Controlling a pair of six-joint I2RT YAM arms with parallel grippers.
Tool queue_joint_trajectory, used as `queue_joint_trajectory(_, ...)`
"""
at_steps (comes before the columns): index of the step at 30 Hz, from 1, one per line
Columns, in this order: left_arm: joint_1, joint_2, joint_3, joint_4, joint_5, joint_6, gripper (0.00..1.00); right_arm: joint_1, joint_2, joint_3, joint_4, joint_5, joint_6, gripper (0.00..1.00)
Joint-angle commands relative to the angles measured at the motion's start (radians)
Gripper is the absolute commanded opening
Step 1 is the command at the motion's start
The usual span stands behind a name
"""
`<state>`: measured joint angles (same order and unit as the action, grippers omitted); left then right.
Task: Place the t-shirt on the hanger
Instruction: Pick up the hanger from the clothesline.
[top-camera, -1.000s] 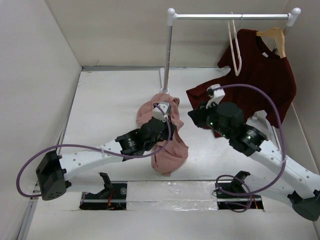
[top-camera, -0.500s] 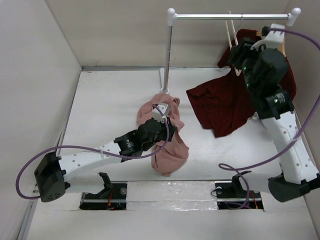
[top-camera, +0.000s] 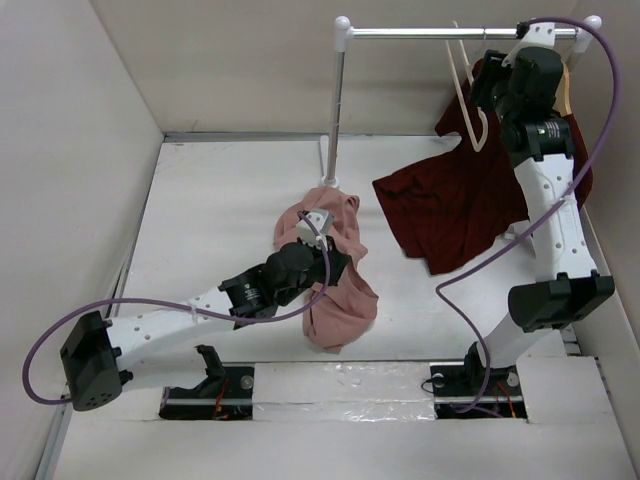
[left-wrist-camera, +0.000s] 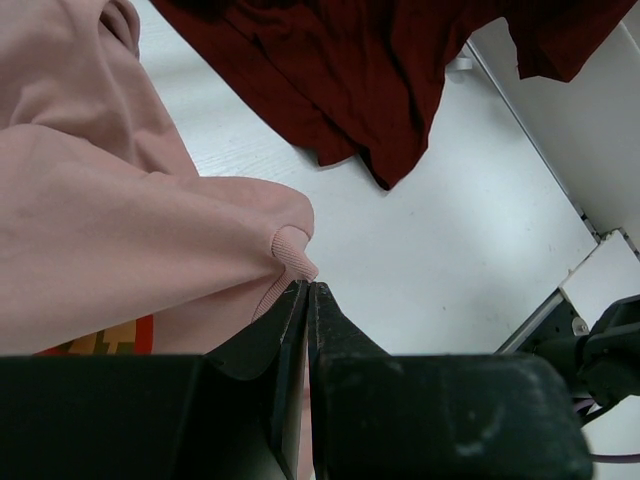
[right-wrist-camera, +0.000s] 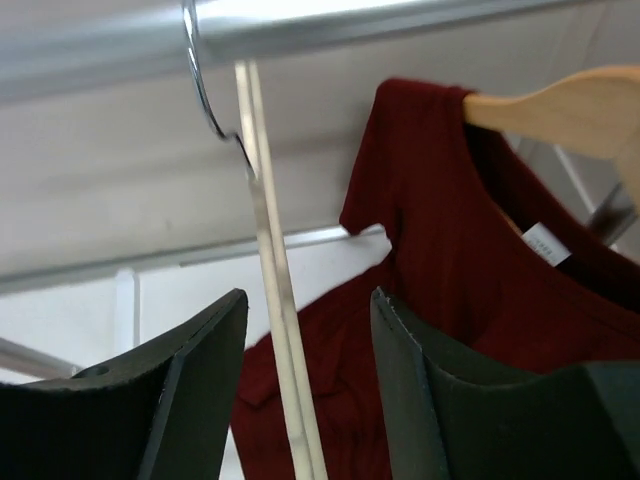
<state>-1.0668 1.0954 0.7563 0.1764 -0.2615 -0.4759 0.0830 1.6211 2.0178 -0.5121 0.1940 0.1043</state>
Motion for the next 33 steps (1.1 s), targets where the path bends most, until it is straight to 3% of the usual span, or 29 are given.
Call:
queue_joint_trajectory(1,0.001,-0.043,-0.020,0.040,0.005,-0.003,0.00,-0.006,-0.001,0.032,-0.008,-0.074,-0.014,0.54)
queue_joint_trajectory(5,0.001,-0.048,-0.029,0.051,0.008,-0.006,0.00,-0.006,0.002,0.009,0.003,-0.076,-0.006,0.51)
queue_joint_trajectory(10,0.001,-0.043,-0.025,0.052,0.010,-0.003,0.00,-0.006,0.002,-0.014,0.012,-0.082,-0.006,0.38)
queue_joint_trajectory(17,0.001,-0.037,-0.015,0.048,0.002,0.002,0.00,-0.015,0.010,-0.027,0.014,-0.085,-0.009,0.37)
queue_joint_trajectory(19,0.001,-0.039,-0.017,0.046,-0.001,0.002,0.00,-0.015,0.014,-0.024,0.009,-0.085,-0.011,0.31)
queue_joint_trajectory(23,0.001,-0.039,-0.012,0.046,-0.002,0.005,0.00,-0.015,0.007,-0.039,0.030,-0.080,-0.011,0.11)
queue_joint_trajectory(26,0.001,-0.035,-0.014,0.044,-0.004,0.005,0.00,-0.015,-0.001,-0.037,0.035,-0.084,-0.015,0.09)
queue_joint_trajectory(28,0.001,-0.037,-0.014,0.046,-0.002,0.005,0.00,-0.015,0.002,-0.034,0.029,-0.079,-0.021,0.00)
queue_joint_trajectory(33,0.001,-0.042,-0.014,0.046,-0.005,0.005,0.00,-0.015,-0.027,-0.073,0.081,-0.085,-0.035,0.00)
